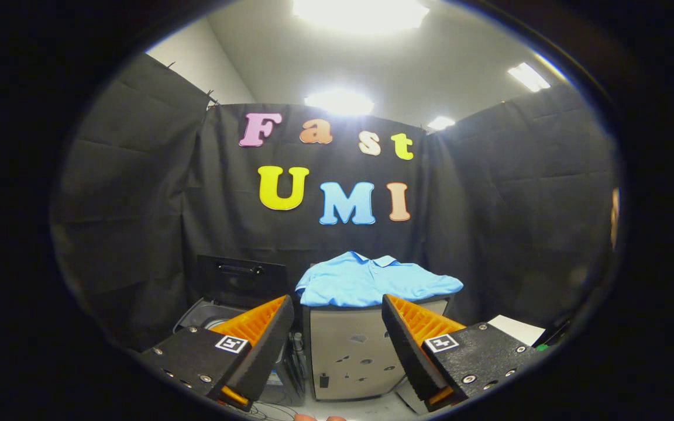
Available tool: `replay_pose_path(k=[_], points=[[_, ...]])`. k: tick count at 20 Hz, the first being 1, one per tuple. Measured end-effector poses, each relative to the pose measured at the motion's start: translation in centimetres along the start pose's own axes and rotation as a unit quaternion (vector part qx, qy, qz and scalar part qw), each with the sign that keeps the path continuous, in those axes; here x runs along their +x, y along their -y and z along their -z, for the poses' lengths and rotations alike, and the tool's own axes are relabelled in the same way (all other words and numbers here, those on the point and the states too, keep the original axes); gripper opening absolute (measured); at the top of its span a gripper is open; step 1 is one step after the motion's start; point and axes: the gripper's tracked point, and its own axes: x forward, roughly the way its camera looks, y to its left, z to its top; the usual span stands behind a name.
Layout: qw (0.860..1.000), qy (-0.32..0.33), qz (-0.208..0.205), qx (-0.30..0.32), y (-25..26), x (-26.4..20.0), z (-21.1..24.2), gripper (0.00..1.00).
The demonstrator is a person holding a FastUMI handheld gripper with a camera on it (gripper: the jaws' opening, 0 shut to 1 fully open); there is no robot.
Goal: Put the clothes into the washing machine and then close the washing machine lid.
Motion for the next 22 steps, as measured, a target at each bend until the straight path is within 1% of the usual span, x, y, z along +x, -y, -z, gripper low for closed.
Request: replay_pose_path(k=[1,3,4,6,9,11,14,16,18,20,22], points=[[1.0,0.0,0.008,-0.001,0.6,1.1,-0.4,0.94],[1.0,-0.006,0.022,-0.001,2.2,6.5,-1.0,0.94],[1.0,-0.007,0.028,0.001,3.2,10.3,-1.7,0.94],[0.999,-0.017,0.033,0.008,4.4,14.6,-2.1,0.94],[0.999,-0.044,0.032,0.005,6.4,20.3,-1.0,0.94],[0.996,-0.082,0.03,0.009,7.9,24.1,0.4,0.94],[0.989,-0.146,0.015,0.002,9.4,29.5,2.9,0.94],[0.983,-0.183,0.018,0.0,10.7,32.8,5.0,0.94],[0.977,-0.214,0.001,0.02,10.5,35.7,6.6,0.94],[0.967,-0.251,-0.019,0.039,9.7,38.1,8.5,0.94],[0.958,-0.283,-0.03,0.036,9.7,39.9,9.9,0.94]])
